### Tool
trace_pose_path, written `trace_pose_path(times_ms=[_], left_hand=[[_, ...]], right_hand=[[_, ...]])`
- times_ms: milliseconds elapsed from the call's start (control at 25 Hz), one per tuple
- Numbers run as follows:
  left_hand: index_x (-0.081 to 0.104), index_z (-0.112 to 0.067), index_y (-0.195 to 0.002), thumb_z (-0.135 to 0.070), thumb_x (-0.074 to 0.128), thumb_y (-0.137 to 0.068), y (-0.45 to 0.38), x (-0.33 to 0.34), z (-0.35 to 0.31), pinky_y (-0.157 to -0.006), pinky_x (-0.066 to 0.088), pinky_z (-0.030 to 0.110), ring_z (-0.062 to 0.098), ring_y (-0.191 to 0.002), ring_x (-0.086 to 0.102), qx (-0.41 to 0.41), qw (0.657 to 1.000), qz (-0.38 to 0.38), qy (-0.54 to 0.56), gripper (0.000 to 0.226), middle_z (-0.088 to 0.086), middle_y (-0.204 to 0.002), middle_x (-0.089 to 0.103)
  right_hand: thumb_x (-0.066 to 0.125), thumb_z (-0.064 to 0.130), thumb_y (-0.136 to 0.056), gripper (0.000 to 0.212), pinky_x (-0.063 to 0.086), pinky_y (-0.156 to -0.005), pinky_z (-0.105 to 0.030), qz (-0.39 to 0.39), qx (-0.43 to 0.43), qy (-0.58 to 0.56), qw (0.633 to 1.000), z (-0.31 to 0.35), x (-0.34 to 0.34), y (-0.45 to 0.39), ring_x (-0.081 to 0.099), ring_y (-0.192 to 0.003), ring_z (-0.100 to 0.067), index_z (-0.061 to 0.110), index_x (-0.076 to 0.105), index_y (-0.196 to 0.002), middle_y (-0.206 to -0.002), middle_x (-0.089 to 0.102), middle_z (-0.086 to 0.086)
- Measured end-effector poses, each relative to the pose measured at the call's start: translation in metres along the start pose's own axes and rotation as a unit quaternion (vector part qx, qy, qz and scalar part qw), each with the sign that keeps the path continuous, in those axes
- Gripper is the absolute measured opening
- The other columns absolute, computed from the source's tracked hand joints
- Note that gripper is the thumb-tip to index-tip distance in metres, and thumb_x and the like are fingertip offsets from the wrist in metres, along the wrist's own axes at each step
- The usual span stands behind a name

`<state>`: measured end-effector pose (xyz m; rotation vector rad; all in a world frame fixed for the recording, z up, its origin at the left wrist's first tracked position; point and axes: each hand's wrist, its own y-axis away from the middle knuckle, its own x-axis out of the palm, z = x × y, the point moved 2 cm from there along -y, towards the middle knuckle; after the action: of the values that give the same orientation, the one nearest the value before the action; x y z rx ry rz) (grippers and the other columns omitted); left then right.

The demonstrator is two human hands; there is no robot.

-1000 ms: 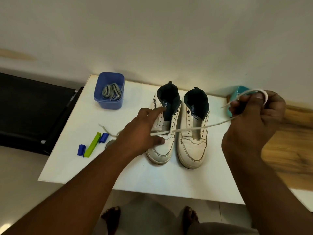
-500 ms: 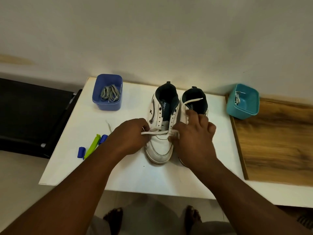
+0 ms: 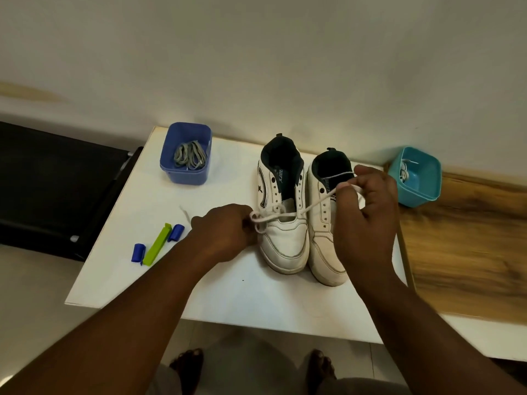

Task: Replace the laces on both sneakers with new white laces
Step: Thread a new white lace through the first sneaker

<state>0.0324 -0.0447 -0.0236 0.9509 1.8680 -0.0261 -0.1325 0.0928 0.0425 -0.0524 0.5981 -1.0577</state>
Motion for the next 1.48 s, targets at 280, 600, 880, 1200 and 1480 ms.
trace_pose_path(times_ms=[280, 600, 880, 1200, 1480], left_hand=[[0.06, -0.039, -0.107, -0.046, 0.07, -0.088, -0.004, 0.007, -0.001, -0.093, 0.05, 0.041, 0.009, -0.1, 0.06, 0.057, 0.991, -0.072, 0.096, 0.023, -0.019, -0.102, 0.065], [0.061, -0.038, -0.102, -0.053, 0.052, -0.086, 0.004, 0.011, -0.024, -0.087, 0.052, 0.036, 0.001, -0.097, 0.061, 0.154, 0.97, -0.069, 0.173, 0.024, -0.019, -0.101, 0.066], [0.062, -0.028, -0.105, -0.033, 0.071, -0.092, 0.001, 0.013, -0.018, -0.075, 0.05, 0.027, 0.006, -0.082, 0.063, 0.114, 0.975, -0.059, 0.181, 0.017, -0.011, -0.088, 0.067], [0.059, -0.018, -0.101, -0.026, 0.051, -0.1, 0.002, 0.004, -0.015, -0.069, 0.038, 0.03, 0.018, -0.088, 0.059, 0.017, 0.994, -0.092, 0.063, 0.012, -0.003, -0.092, 0.064], [0.051, -0.024, -0.104, -0.037, 0.05, -0.1, 0.005, 0.007, -0.014, -0.08, 0.047, 0.038, 0.02, -0.088, 0.061, 0.035, 0.997, -0.066, 0.031, 0.014, -0.005, -0.091, 0.062]], right_hand=[[0.039, 0.014, -0.109, 0.019, 0.055, -0.063, -0.026, -0.101, 0.147, -0.294, 0.939, 0.003, -0.005, -0.006, 0.069, -0.075, -0.02, 0.019, 0.052, -0.096, -0.089, 0.073, 0.0], [0.051, 0.014, -0.106, 0.01, 0.048, -0.061, -0.029, -0.009, 0.032, -0.134, 0.99, -0.003, 0.006, -0.002, 0.057, -0.069, -0.013, 0.02, 0.058, -0.102, -0.082, 0.063, 0.0], [0.059, 0.021, -0.102, 0.024, 0.055, -0.092, -0.029, 0.069, 0.019, 0.046, 0.996, -0.024, 0.013, -0.001, 0.066, -0.104, -0.008, 0.024, 0.066, -0.125, -0.117, 0.07, 0.006], [0.05, 0.033, -0.108, 0.018, 0.047, -0.067, -0.031, 0.079, 0.126, -0.011, 0.989, -0.04, 0.025, 0.0, 0.057, -0.07, -0.008, 0.027, 0.06, -0.094, -0.082, 0.065, 0.004], [0.063, 0.033, -0.101, 0.021, 0.046, -0.063, -0.027, 0.159, 0.025, 0.084, 0.983, -0.034, 0.015, -0.007, 0.058, -0.066, -0.005, 0.032, 0.065, -0.121, -0.075, 0.061, 0.01]])
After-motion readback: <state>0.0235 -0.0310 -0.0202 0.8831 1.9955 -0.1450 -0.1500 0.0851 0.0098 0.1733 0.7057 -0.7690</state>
